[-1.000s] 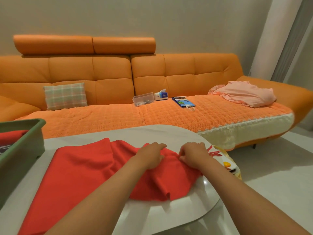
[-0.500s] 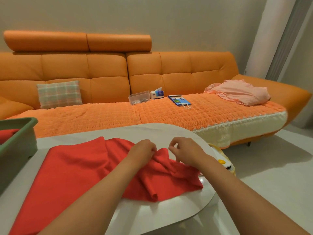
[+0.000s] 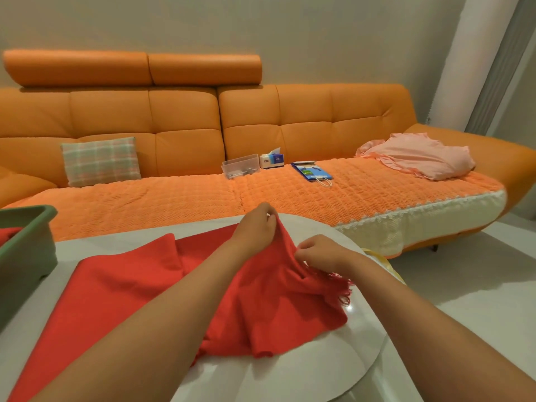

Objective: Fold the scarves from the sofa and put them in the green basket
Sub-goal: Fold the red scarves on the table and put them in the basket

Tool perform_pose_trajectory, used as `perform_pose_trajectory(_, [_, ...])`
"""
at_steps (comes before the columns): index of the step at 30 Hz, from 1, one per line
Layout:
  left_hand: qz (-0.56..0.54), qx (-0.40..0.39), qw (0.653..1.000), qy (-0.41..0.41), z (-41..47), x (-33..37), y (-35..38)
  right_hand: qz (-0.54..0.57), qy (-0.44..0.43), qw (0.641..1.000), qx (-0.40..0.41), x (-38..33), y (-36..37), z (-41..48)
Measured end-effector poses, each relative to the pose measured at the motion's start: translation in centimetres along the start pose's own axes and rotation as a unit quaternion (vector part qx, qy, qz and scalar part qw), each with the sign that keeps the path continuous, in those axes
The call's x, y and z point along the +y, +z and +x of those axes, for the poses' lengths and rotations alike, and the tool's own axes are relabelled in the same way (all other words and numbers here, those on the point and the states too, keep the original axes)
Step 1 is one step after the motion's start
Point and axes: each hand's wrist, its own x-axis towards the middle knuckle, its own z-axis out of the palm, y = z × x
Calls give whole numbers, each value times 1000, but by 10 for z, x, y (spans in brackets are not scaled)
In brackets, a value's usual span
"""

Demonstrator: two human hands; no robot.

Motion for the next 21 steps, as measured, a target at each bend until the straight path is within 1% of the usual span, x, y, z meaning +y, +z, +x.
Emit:
perform_pose_trajectory(1, [-8,-2,1000,-11,7,-1,3,0,3,1000,12,3,-3,5])
perform_pose_trajectory(2, [-27,-6,999,-22,14,-3,5,-9,3,999,49,5,-6,11])
perform_pose_trajectory(3, [-58,-13,998,-35,20,-5,8,-40,6,993,110,7,-11,17])
perform_pose_trajectory(4, [-88,-20,995,-46,23,-8,10,-89,9,978,189,9,-15,25])
perform_pose_trajectory(5, [-105,-27,993,-49,25,-11,12,-140,13,953,270,10,-19,31])
perform_pose_trajectory(6, [-109,-40,992,-45,25,-14,13,-162,17,933,321,11,-23,36])
perform_pose_trajectory(7, [-102,-59,992,-38,23,-18,16,-165,16,928,334,11,-24,41])
perform_pose_trajectory(9, [-44,-83,995,-17,17,-27,20,-198,6,930,309,11,-21,48])
perform_pose_trajectory(11, [85,-77,993,20,10,-38,29,-251,-33,919,303,14,-13,49])
perform_pose_trajectory(12, [155,-83,984,31,5,-43,33,-260,-67,918,292,16,-6,47])
perform_pose_trajectory(14, [238,-142,961,3,-7,-49,41,-257,-140,931,221,25,12,39])
perform_pose_trajectory(15, [257,-181,949,-24,-12,-52,44,-254,-154,939,172,31,22,34])
perform_pose_trajectory(16, [268,-207,940,-40,-18,-54,47,-256,-145,947,127,38,31,27])
perform_pose_trajectory(17, [277,-213,936,-41,-23,-55,48,-270,-114,952,93,47,37,22])
perform_pose_trajectory(18, [284,-201,937,-31,-27,-54,48,-289,-75,951,78,55,40,18])
perform_pose_trajectory(21, [312,-133,940,29,-39,-49,48,-307,6,946,102,70,30,6])
